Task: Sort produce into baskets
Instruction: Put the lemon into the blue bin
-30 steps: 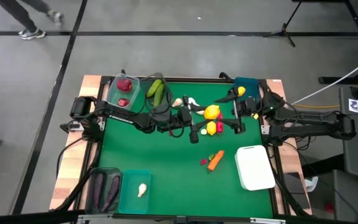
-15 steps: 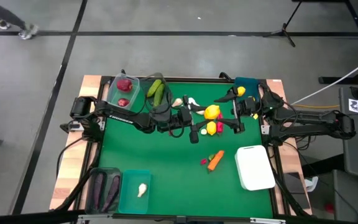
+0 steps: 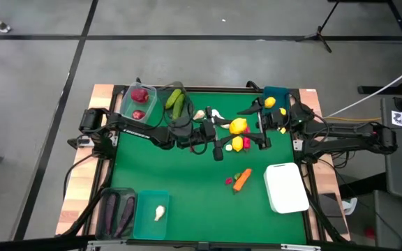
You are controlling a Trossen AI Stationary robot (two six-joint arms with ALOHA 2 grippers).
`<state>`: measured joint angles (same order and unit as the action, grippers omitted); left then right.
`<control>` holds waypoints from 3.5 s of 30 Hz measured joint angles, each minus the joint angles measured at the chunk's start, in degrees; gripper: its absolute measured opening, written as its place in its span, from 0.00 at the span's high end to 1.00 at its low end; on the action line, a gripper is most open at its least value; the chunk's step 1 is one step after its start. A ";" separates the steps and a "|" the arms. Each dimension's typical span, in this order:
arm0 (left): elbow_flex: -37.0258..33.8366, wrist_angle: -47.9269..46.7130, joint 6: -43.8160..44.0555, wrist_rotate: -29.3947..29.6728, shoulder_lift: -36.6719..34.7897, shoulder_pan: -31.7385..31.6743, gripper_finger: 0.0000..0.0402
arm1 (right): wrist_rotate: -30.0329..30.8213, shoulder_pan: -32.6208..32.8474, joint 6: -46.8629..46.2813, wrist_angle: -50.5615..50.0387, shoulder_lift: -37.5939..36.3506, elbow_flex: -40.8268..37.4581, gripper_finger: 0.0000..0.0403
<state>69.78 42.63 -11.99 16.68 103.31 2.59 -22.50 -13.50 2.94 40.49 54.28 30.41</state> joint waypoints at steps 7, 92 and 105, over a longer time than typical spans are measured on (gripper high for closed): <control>0.02 0.04 -0.24 0.01 0.00 0.00 0.49 | 0.00 0.00 -0.04 0.23 -0.02 0.00 0.14; -0.02 -27.32 10.80 8.43 -0.11 -3.82 0.21 | 67.32 -28.01 -32.65 -60.05 4.29 -0.09 0.51; 0.00 -28.37 13.86 4.30 0.01 -4.49 0.21 | 62.97 -30.40 -31.18 -59.90 10.00 -0.09 0.18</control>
<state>69.78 14.26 1.87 20.98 103.32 -1.90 40.47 -43.90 -28.24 -19.41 64.28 30.33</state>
